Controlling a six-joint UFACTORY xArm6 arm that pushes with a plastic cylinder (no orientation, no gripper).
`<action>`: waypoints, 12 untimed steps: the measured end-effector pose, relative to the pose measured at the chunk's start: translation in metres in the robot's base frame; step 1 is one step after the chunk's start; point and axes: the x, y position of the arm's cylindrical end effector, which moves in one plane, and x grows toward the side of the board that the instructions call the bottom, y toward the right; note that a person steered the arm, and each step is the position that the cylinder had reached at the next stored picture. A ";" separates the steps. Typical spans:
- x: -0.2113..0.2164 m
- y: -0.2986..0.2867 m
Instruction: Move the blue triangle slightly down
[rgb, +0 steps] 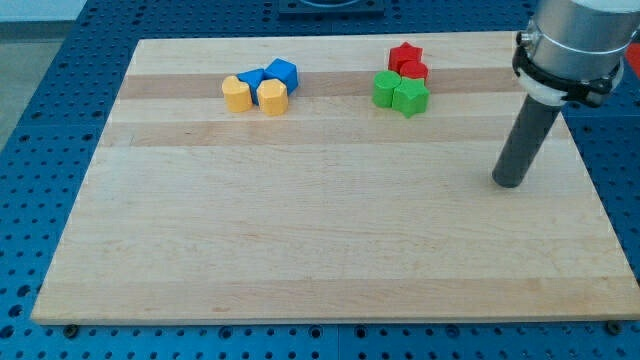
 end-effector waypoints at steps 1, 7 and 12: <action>0.003 -0.015; 0.004 -0.309; -0.236 -0.409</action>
